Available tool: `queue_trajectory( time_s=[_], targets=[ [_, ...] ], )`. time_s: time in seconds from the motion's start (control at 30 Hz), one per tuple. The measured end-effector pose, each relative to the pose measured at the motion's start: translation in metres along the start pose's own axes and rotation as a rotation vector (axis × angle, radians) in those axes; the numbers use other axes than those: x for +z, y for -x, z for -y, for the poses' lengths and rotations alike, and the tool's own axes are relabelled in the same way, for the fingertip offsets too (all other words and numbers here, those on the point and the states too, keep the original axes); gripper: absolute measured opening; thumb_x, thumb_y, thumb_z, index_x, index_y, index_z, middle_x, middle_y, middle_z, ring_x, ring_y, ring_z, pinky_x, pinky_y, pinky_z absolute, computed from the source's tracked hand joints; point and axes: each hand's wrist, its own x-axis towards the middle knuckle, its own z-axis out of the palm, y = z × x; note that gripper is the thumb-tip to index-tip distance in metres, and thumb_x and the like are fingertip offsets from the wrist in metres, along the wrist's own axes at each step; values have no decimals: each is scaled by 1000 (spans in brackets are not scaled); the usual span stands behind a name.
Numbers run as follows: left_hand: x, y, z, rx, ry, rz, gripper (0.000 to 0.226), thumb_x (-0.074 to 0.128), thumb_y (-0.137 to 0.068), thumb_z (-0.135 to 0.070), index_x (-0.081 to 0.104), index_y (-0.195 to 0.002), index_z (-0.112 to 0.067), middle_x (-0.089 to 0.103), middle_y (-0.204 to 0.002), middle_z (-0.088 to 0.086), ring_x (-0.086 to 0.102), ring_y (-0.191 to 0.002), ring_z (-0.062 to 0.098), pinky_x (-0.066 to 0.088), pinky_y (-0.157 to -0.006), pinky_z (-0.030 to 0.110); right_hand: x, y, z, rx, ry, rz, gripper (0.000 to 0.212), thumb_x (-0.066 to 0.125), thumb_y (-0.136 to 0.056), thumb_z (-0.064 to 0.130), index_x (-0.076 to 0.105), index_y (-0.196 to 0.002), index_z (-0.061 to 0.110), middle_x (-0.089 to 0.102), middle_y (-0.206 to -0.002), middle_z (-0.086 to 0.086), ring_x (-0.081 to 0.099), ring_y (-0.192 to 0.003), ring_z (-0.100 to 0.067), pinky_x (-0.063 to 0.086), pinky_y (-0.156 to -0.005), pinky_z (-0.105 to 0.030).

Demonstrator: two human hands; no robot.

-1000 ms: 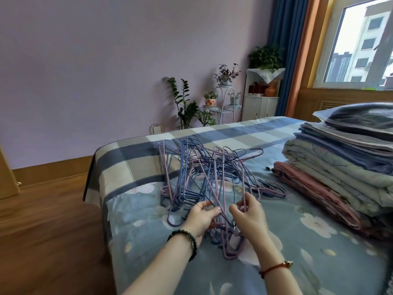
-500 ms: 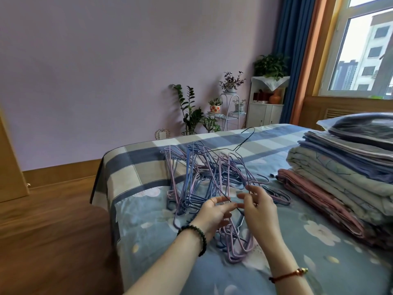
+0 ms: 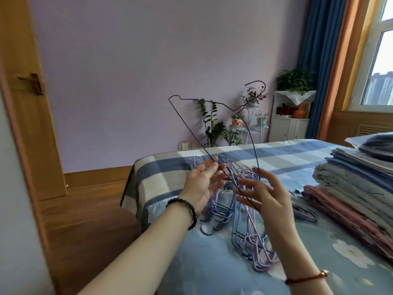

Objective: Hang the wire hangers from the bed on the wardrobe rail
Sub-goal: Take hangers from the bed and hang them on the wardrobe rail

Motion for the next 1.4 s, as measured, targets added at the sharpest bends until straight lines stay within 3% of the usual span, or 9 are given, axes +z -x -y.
queue_trajectory(
  time_s=[0.17,0.43,0.73,0.93,1.17,1.27,1.4],
  targets=[
    [-48,31,-68,209,52,-119,17,47,-92,-3,61,-84,-10,71,-60,0,67,-51,11,55,-52,23,49,4,4,21,-148,167,25,38,-95,2,58,-99,16,73,-76,-6,69,-61,-19,57,-57,-25],
    [-137,123,-180,493,-50,-356,16,50,-90,-2,63,-89,-10,71,-65,1,68,-56,11,58,-56,24,176,28,23,43,-290,467,26,43,-93,6,63,-100,21,73,-80,-6,70,-67,-22,58,-58,-27],
    [-227,268,-292,790,-148,-705,17,46,-93,0,59,-89,-10,70,-58,-2,67,-52,8,57,-54,20,348,101,73,38,-429,845,19,48,-92,10,60,-105,13,69,-80,-9,71,-66,-23,59,-60,-28],
    [-265,374,-347,920,-192,-922,14,46,-93,-1,59,-94,-7,64,-82,7,67,-54,6,57,-53,19,442,167,118,1,-534,1091,16,49,-91,8,61,-99,15,69,-80,-14,71,-68,-25,59,-65,-27],
    [-294,482,-403,1056,-265,-1113,17,44,-95,-6,52,-110,-5,59,-81,5,66,-53,4,54,-51,16,526,241,171,-36,-633,1364,23,42,-95,8,55,-113,13,70,-82,-13,71,-70,-18,57,-68,-23],
    [-301,520,-424,1113,-270,-1179,15,46,-95,-7,50,-109,-5,57,-78,5,64,-60,8,54,-50,15,558,270,196,-71,-673,1422,24,39,-96,8,54,-113,13,66,-80,-14,69,-63,-11,55,-64,-20],
    [-303,569,-453,1194,-297,-1269,10,45,-95,-5,53,-91,-2,57,-75,9,65,-49,5,53,-56,15,596,306,236,-137,-699,1482,26,37,-96,9,53,-116,13,66,-84,-16,68,-67,-17,56,-65,-20]
  ],
)
